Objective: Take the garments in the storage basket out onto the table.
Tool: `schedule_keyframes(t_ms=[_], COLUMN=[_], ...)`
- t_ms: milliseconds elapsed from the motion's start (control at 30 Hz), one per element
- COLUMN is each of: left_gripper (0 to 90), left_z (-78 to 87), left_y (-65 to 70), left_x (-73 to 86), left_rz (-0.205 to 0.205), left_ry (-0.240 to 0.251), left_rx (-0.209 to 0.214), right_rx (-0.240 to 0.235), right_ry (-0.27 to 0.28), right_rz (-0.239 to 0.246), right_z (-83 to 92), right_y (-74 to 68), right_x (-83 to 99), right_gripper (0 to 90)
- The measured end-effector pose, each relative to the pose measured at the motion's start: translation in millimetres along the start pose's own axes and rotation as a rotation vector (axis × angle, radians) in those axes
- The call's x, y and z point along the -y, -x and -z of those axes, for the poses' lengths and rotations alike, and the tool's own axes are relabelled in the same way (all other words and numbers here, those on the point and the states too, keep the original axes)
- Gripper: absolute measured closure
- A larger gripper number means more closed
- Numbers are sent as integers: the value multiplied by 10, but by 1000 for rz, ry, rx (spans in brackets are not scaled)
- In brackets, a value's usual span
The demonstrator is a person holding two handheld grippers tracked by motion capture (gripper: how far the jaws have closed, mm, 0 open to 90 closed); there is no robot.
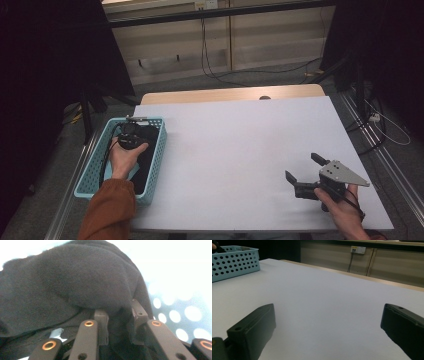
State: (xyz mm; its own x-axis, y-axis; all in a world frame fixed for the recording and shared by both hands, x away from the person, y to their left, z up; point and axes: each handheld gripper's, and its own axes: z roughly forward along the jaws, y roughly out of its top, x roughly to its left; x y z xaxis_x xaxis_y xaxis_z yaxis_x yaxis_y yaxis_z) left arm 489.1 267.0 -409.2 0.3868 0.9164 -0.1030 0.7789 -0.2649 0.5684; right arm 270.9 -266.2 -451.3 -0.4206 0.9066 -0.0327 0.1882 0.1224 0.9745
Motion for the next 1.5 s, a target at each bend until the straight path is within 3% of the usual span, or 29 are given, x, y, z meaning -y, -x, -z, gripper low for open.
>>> schedule_keyframes(t_ms=[533,667,833,1500], left_gripper=[730,730,730,729], left_z=[317,392,469,655], left_y=[-19,13,31,44], left_x=[116,119,142,288], left_rz=[33,11,14,-4], left_ry=[173,205,250,360], left_rx=[10,9,15,49], right_rx=[2,4,3,-3], right_ry=[1,0,2,5], right_rz=[-1,-2,-2,1], right_z=[-1,1,2,6], right_y=[-13,-13,-11,-15], right_x=[-8,-8,-8,-11], right_gripper=[0,0,0,0])
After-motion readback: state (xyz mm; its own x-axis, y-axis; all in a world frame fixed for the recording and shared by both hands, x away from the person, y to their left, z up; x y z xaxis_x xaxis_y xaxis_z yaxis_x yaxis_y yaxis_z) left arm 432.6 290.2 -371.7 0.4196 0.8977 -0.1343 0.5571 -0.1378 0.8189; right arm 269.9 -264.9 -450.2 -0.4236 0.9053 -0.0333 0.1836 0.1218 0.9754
